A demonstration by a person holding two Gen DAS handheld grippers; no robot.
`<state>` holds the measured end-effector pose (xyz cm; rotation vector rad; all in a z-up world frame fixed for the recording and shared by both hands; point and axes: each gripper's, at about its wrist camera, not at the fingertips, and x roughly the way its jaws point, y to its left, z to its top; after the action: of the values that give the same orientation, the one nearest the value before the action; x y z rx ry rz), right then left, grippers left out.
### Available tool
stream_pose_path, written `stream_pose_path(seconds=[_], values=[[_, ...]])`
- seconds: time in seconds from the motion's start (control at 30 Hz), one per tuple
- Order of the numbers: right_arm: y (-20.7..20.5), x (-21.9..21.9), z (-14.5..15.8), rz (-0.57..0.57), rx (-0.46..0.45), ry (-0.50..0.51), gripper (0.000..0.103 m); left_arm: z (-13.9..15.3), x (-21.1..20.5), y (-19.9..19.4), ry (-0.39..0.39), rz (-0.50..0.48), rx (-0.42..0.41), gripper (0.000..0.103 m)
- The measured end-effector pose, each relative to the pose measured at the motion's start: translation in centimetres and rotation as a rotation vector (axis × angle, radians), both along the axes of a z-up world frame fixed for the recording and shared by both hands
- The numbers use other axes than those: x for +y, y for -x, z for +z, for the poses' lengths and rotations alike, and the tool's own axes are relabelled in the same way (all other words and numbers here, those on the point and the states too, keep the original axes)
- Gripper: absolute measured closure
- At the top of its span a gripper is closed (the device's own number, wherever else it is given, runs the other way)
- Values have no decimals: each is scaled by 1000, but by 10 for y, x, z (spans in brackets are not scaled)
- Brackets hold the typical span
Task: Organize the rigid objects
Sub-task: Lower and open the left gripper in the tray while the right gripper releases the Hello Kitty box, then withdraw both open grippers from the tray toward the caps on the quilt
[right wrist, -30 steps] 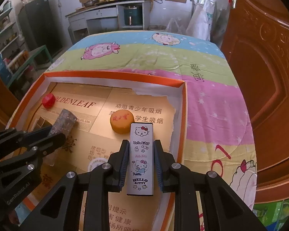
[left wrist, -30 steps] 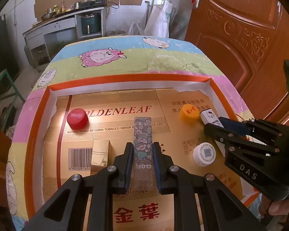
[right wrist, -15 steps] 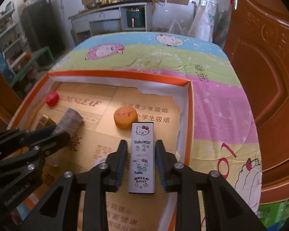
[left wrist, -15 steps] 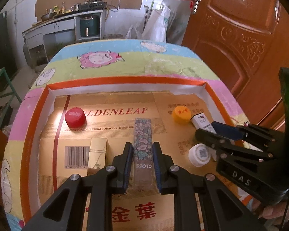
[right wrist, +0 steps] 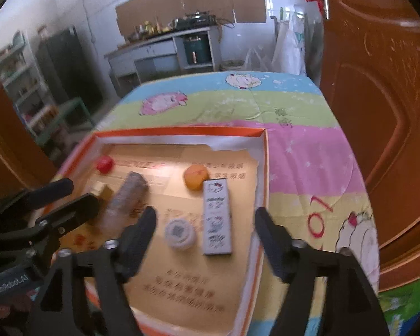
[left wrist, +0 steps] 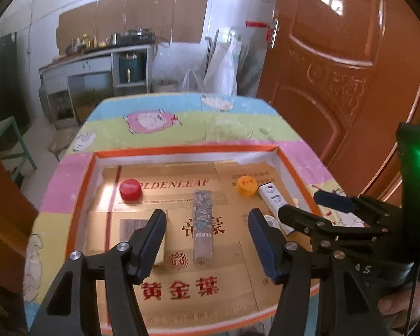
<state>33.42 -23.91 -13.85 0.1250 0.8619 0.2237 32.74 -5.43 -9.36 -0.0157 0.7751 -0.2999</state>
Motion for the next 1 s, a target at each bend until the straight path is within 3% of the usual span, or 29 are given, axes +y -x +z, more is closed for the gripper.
stream_pose_path(seconds=[0.23,1.0], values=[[47,-3,17,-53,-59,4,27,18,23,42,-8,38,-64,42],[169,32,25,-91,-88,20,27,4,68,141,44,59,-31,42]])
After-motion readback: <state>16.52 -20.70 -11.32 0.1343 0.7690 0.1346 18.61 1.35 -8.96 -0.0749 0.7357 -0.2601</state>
